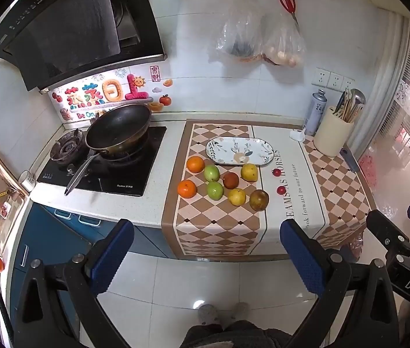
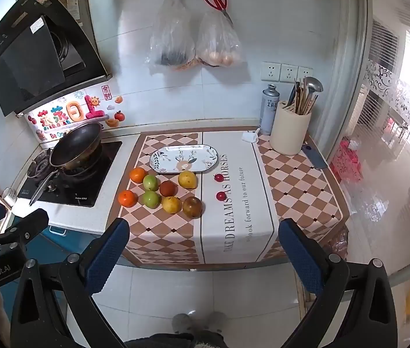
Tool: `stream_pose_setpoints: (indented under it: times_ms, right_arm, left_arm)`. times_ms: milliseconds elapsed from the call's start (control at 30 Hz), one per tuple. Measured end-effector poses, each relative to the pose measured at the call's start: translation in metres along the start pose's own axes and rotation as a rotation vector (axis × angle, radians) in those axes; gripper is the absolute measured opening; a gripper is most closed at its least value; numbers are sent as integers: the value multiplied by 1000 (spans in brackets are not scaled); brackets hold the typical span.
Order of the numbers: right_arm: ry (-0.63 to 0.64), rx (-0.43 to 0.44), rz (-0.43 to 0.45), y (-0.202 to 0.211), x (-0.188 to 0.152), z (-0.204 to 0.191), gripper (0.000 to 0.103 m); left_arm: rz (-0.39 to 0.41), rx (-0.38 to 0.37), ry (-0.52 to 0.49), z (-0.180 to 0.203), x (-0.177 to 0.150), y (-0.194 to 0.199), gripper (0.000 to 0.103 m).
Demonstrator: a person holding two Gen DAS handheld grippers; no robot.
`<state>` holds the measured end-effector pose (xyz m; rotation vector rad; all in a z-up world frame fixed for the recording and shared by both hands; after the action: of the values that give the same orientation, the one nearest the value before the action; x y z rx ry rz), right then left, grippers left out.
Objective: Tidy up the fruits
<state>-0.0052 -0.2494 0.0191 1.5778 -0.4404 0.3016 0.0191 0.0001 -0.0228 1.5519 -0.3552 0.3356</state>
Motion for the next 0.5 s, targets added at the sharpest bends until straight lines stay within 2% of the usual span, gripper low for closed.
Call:
stream_pose_setpoints:
  times_ms: [500]
  right_arm:
    - [-2,6,-7,0,0,0,103]
  left_arm:
    - [-8,1,1,-2,0,2,103]
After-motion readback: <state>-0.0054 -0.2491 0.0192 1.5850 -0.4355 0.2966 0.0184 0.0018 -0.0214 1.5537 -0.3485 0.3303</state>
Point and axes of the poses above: each gripper's, at about its wrist camera, not at the fingertips, and y roughly against the way its jaws point, z to its right, x to its top, the point moved 3 cm from there along -y, roughly the way its jaws point, and after that the axes turned 15 degrees about -z, right-handed, at the moved point
